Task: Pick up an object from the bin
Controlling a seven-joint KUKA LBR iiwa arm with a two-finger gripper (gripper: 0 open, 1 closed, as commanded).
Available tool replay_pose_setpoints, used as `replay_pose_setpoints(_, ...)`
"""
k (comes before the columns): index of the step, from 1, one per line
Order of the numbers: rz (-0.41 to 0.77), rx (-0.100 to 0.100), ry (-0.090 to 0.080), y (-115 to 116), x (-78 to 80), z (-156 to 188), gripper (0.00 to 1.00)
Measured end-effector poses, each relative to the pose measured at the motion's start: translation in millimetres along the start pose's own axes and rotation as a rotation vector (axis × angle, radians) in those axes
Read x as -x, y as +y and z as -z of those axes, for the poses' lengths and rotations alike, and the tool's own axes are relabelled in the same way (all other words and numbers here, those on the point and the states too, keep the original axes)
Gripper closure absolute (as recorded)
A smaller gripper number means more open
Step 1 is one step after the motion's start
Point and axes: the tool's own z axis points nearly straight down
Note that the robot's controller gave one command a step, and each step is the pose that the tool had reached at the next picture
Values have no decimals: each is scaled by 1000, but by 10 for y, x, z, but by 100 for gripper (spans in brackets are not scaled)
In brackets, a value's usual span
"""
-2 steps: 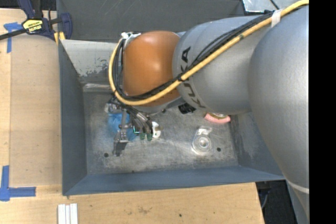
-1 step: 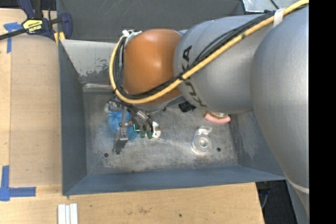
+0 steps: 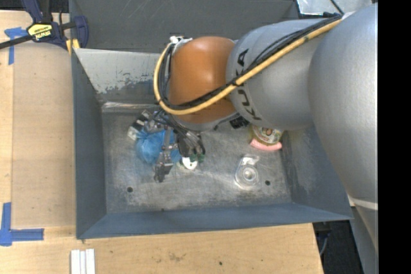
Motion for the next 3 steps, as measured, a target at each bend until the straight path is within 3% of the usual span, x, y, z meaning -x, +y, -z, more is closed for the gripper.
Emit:
replay_pose_setpoints(1, -117, 2, -8, -91, 217, -498, 100)
replay_pose_setpoints(2, -117, 2, -8, -91, 217, -497, 100)
replay_pose_setpoints(3, -155, -2, 0, -30, 341, 1087, 100)
